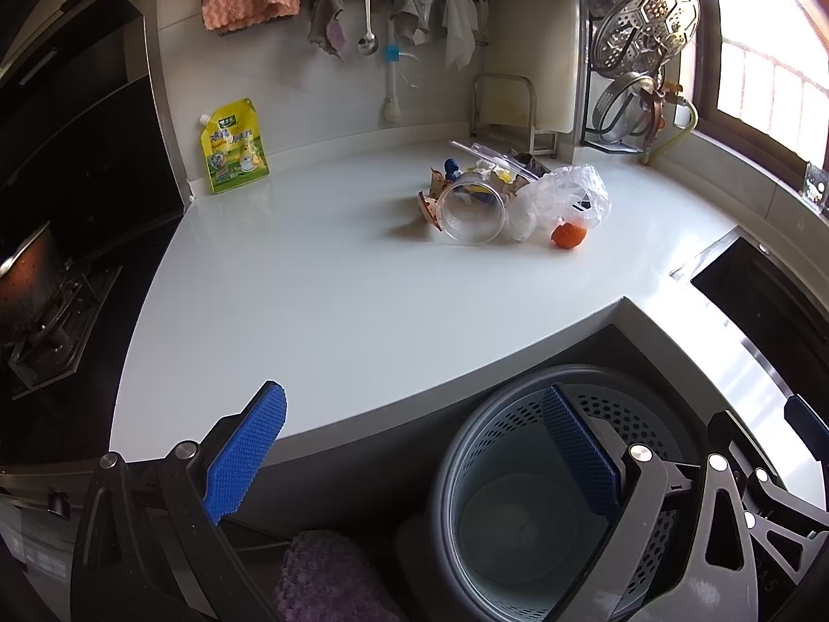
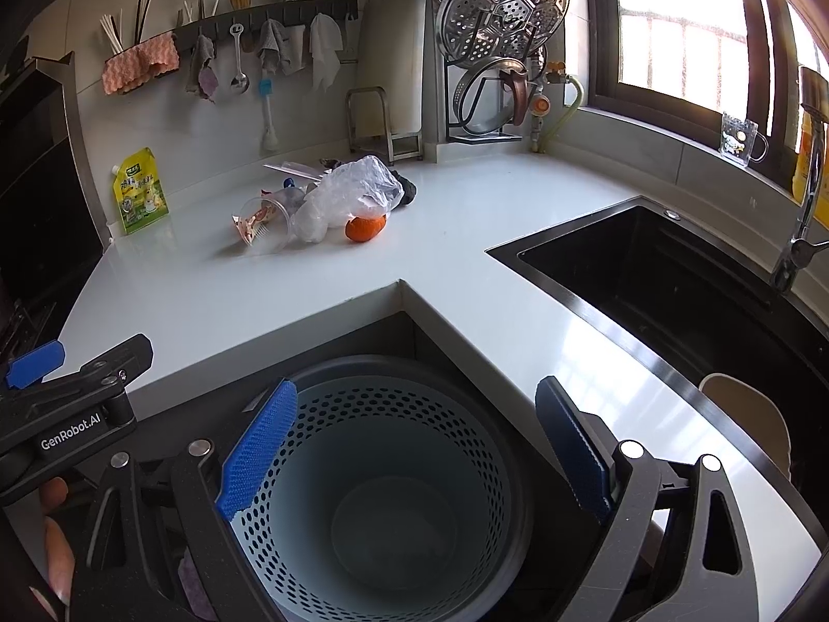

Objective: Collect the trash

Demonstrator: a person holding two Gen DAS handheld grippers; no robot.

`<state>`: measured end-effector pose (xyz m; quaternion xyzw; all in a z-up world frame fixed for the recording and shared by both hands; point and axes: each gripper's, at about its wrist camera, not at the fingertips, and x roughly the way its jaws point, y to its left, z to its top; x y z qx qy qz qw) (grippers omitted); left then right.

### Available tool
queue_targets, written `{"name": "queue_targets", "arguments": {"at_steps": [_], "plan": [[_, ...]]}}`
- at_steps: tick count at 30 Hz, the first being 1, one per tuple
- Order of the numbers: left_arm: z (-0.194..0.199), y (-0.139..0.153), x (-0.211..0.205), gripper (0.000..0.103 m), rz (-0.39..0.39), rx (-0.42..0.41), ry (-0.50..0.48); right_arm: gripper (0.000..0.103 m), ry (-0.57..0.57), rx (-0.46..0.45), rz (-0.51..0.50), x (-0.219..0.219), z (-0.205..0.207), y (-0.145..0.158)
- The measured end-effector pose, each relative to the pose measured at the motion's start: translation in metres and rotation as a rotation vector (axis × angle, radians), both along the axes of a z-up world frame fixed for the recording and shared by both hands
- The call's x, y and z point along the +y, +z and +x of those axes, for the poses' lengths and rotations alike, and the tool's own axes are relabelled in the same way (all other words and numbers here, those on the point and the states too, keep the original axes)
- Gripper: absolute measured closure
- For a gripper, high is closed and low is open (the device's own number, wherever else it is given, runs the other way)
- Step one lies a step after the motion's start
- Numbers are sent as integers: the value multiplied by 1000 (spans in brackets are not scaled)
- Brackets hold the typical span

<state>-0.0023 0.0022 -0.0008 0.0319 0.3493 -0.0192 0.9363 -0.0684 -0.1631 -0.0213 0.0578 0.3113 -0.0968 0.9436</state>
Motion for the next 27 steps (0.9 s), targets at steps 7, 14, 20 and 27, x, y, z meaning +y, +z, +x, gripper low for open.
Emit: {"name": "queue_targets", "arguments": {"at_steps": [7, 14, 20, 27], "plan": [[1, -1, 0, 6, 6, 0, -2, 14, 1, 1, -1, 0, 0, -2], [1, -3, -1, 6, 8, -1, -2, 14, 8, 1, 4, 1, 2, -6], [1, -7, 0, 6, 44, -41, 11, 14, 27, -13, 8, 0, 4, -11], [18, -14, 4, 6, 21, -30, 12, 14, 22, 7, 36, -17, 24, -23]]}}
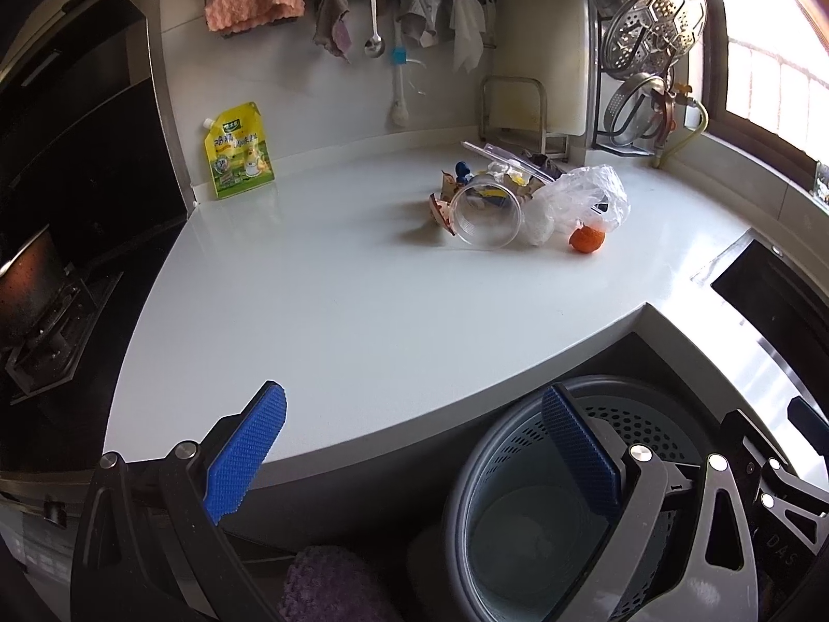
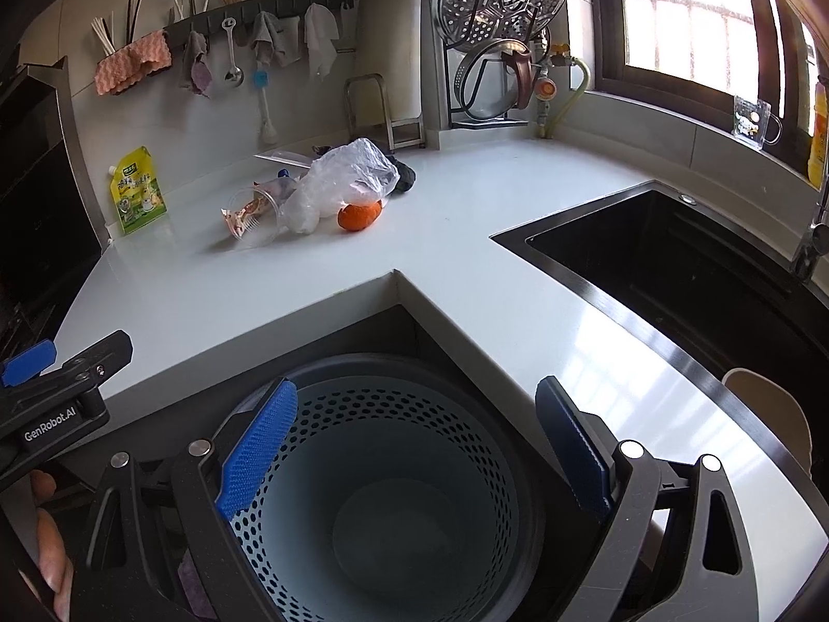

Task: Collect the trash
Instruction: 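Reach the right gripper to the orange and close on it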

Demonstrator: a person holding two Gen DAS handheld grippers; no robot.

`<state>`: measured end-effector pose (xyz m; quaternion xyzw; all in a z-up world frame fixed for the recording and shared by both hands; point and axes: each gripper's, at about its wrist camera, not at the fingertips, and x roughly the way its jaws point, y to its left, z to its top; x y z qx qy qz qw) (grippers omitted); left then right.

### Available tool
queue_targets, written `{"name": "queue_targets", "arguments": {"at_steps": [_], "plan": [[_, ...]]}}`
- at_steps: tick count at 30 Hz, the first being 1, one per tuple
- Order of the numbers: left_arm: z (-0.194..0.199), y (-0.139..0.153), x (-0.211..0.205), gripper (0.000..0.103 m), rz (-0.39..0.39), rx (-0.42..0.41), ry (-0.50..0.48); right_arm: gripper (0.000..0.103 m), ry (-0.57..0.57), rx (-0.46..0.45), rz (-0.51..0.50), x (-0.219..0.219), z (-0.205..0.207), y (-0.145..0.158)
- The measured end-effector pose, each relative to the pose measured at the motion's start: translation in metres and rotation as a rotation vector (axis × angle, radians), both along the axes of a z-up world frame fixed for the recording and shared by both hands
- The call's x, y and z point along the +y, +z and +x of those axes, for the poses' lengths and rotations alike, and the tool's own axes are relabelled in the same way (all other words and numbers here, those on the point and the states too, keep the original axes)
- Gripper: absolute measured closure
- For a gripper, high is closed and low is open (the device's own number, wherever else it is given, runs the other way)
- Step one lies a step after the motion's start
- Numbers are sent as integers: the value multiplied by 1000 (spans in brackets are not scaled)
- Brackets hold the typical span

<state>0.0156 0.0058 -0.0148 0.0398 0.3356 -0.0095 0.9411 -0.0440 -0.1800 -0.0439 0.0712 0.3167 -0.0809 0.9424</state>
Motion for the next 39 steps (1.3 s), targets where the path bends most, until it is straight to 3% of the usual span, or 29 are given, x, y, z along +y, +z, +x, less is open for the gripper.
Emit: {"name": "queue_targets", "arguments": {"at_steps": [6, 15, 23, 39], "plan": [[32, -2, -2, 6, 16, -7, -7, 14, 14, 6, 2, -14, 36, 3], [95, 10, 5, 6, -59, -49, -30, 14, 47, 41, 7, -25, 109, 5], [139, 6, 5, 6, -77, -31, -17, 14, 99, 84, 35, -25, 177, 4], [161, -3, 8, 6, -69, -10, -19, 14, 97, 130, 22, -16, 236, -8]]}}
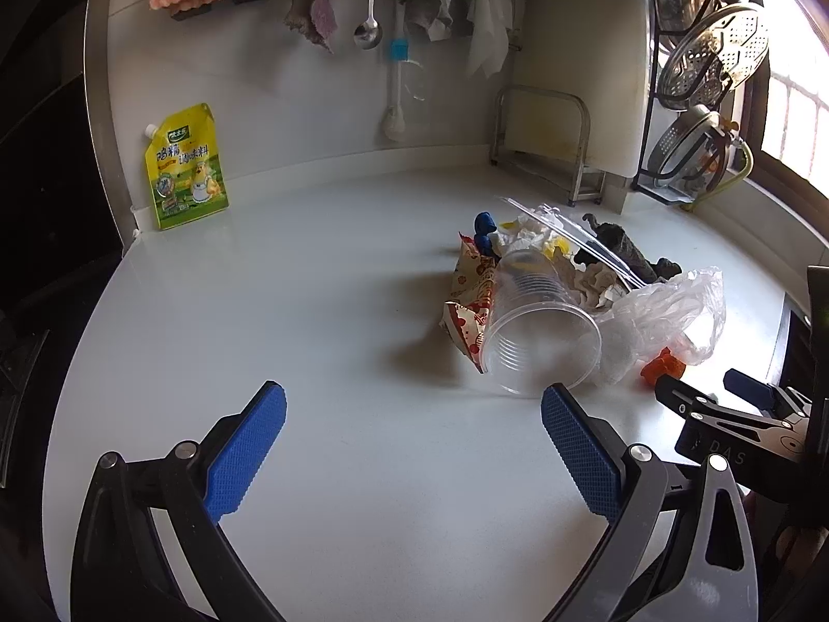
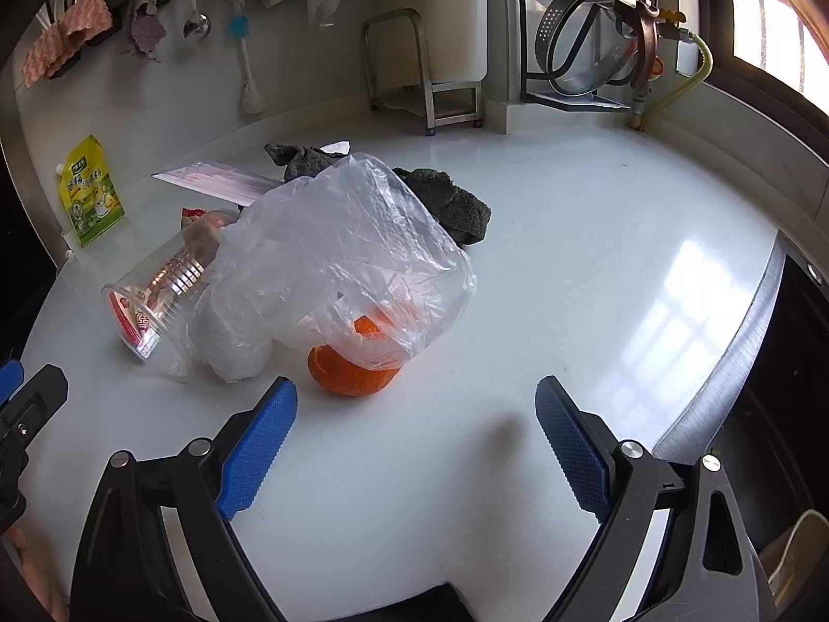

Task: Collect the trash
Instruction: 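Reach the right gripper to the orange and close on it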

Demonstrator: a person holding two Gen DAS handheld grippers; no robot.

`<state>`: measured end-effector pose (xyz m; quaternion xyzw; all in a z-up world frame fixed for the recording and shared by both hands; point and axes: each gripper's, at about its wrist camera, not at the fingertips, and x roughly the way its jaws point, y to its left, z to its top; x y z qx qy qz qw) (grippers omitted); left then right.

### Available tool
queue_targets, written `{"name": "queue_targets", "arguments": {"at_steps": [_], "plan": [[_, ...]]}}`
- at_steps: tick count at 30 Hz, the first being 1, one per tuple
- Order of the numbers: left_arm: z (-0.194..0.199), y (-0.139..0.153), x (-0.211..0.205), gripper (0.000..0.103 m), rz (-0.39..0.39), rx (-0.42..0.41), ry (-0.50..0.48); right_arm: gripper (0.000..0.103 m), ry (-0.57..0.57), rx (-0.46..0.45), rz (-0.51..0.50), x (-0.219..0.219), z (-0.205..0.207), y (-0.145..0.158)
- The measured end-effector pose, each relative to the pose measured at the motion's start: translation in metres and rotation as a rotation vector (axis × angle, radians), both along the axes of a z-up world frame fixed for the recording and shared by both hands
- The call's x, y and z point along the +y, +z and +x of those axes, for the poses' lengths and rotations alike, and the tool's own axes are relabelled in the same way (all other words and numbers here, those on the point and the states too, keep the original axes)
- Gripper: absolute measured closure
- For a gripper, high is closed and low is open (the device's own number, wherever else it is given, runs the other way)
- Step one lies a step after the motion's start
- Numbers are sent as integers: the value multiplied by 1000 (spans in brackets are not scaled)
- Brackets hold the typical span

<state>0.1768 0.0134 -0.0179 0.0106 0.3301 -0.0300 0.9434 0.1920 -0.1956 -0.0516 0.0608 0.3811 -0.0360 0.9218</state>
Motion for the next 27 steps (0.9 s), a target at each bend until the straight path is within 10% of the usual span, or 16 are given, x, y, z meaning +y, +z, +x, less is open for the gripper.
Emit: {"name": "queue_targets", "arguments": {"at_steps": [13, 23, 27], "plan": [[4, -4, -4, 6, 1, 18, -4, 19, 1, -13, -2, 1, 15, -3], [4, -4, -10, 6, -13, 25, -15, 74, 45, -5, 32, -1, 3, -4], [6, -3, -12, 6, -12, 17, -11, 76, 39, -8, 50, -10, -8, -3]]}}
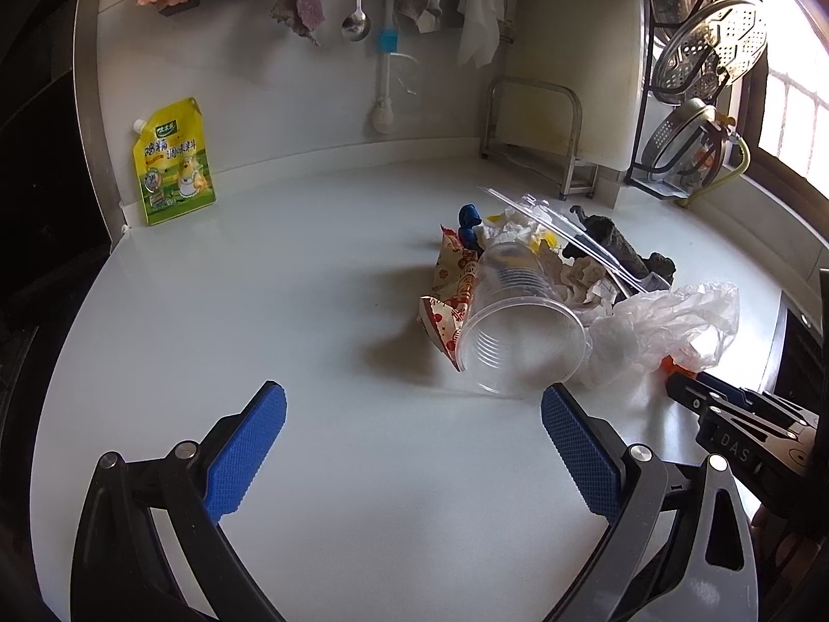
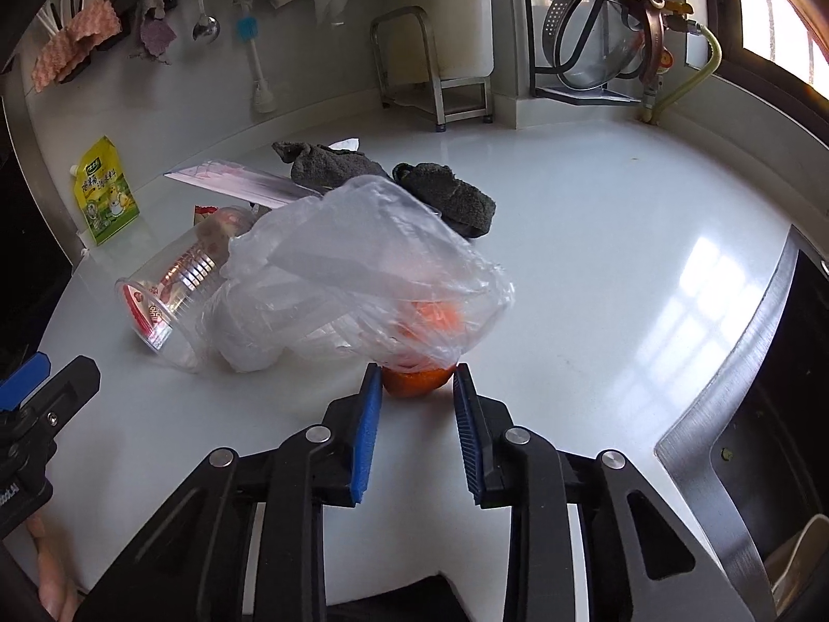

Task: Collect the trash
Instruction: 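Reach the right gripper to the orange and close on it, then grasp the clear plastic cup with the left gripper while the right gripper holds the orange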

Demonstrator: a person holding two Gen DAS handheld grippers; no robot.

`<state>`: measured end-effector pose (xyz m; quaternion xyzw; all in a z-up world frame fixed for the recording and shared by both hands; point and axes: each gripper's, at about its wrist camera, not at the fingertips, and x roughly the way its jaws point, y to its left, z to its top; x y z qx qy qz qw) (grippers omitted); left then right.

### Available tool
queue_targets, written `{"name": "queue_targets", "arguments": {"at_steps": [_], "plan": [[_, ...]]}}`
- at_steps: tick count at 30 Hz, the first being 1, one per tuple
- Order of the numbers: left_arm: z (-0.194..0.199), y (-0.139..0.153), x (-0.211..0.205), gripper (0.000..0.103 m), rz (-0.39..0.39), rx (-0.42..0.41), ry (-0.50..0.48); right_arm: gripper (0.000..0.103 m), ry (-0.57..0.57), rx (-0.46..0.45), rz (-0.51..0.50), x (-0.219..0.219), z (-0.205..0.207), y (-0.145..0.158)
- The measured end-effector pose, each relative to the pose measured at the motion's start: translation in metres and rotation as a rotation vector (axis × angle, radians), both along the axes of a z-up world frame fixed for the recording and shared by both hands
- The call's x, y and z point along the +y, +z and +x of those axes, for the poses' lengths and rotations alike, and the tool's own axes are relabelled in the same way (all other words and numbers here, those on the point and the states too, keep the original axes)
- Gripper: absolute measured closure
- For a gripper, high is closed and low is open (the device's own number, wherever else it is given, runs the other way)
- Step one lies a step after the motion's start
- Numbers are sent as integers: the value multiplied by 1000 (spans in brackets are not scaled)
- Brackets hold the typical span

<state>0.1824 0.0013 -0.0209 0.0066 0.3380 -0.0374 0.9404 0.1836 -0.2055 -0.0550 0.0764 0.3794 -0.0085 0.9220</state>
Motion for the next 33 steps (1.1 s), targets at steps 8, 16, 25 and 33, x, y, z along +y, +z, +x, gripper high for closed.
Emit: {"name": "queue_targets", "arguments": {"at_steps": [8, 16, 25, 33], "plan": [[9, 0, -1, 6, 18, -2, 16, 77, -30, -22, 40, -24, -28, 3], [20, -4, 4, 6, 6, 15, 56, 77, -65, -64, 97, -51, -51, 12], [41, -9, -10, 6, 97, 22, 74, 77, -71, -89, 176, -69, -58, 11], [54, -5, -33, 6, 115, -16, 43, 77, -63, -85, 207, -73, -57, 8]]}}
